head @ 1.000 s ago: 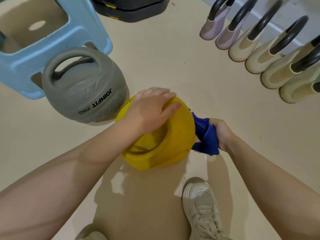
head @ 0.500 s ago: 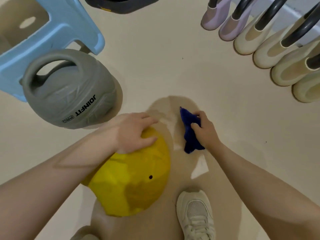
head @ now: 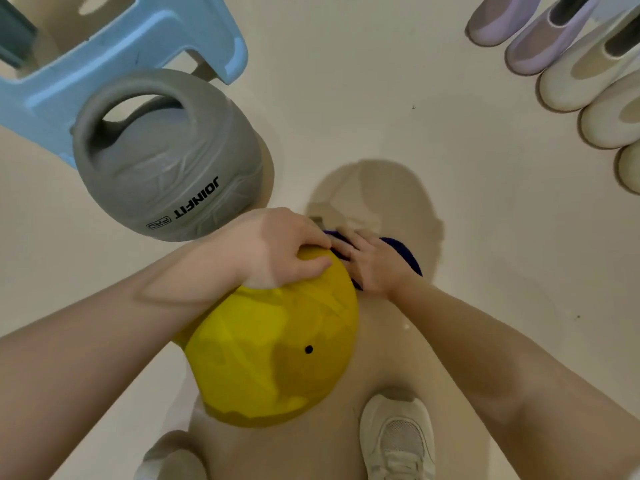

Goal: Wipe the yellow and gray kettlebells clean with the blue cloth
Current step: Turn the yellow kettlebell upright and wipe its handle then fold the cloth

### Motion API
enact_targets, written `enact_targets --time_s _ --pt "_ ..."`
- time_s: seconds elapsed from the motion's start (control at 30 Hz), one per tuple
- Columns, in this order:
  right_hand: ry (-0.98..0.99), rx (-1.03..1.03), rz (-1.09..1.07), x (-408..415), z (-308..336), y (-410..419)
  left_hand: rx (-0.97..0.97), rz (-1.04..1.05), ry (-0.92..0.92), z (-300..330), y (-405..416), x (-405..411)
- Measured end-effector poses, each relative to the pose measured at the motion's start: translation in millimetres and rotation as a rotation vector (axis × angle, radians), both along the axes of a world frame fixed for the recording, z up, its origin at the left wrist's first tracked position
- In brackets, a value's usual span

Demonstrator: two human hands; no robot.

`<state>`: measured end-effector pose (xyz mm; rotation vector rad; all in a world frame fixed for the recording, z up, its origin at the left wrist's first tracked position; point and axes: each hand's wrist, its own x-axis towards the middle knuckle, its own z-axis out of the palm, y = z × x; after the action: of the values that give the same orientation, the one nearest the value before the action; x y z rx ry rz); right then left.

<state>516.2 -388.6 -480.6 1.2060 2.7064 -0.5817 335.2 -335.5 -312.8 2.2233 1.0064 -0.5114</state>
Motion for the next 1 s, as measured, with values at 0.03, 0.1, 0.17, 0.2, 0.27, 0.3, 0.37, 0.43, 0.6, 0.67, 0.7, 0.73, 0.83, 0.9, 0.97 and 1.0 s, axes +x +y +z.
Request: enact_targets --time_s 0.03,0.1,0.17,0.2,0.27,0.3,0.37,0.43,0.6,0.67,0.7,0.73,0.83,0.9,0.97,1.0 --pt "-0.054 0.008 -0.066 3.3 -3.5 8.4 -0.002 0.004 -0.014 1.2 1.0 -1.7" --pt "-0.115 0.083 -0.256 19.6 -4.2 22.1 0.007 0.025 -0.037 0.9 3.4 -4.6" --pt "-0.165 0.117 -0.501 39.3 0.8 32.7 0.012 0.043 -0.036 -0.2 5.2 -5.3" --pt "-0.187 0.102 -0.596 46.7 2.9 35.8 0.016 0.043 -0.029 -0.5 5.5 -4.3" --pt "-0.213 0.028 -0.664 48.1 5.8 35.0 0.017 0.036 -0.009 -1.4 6.4 -1.6" --pt "-0.205 0.012 -0.638 43.3 5.4 32.0 0.008 0.035 0.005 -1.3 6.5 0.4" --pt "-0.138 0.050 -0.500 30.6 3.9 20.7 -0.012 0.034 0.034 -0.7 7.0 5.3" --pt "-0.099 0.066 -0.329 19.6 -2.0 -1.4 -0.028 0.029 0.058 0.2 7.0 10.7" --pt "0.016 0.050 0.046 13.6 -10.7 -50.3 -0.011 0.055 0.095 -2.9 7.7 13.0" --pt "-0.023 0.110 0.058 24.4 -5.6 -42.8 -0.016 0.065 0.107 -3.7 8.4 14.8" --pt "-0.083 0.127 -0.023 31.1 -1.3 -36.2 -0.019 0.065 0.110 -3.2 8.7 16.8" --pt "-0.167 0.142 -0.165 39.5 3.3 -29.5 -0.018 0.059 0.110 -2.4 9.1 19.2" --pt "-0.338 0.033 -0.844 76.7 15.4 -16.0 0.020 0.038 0.113 -1.7 10.7 25.9" --pt "-0.289 -0.076 -1.122 96.7 29.0 -12.7 0.019 0.048 0.127 -2.1 12.2 30.6" --pt "-0.145 -0.156 -1.207 100.5 41.2 -12.6 0.039 0.049 0.127 -5.7 14.3 36.5" --pt "-0.007 -0.186 -1.234 97.0 45.2 -14.4 0.068 0.043 0.123 -8.7 16.3 40.4"
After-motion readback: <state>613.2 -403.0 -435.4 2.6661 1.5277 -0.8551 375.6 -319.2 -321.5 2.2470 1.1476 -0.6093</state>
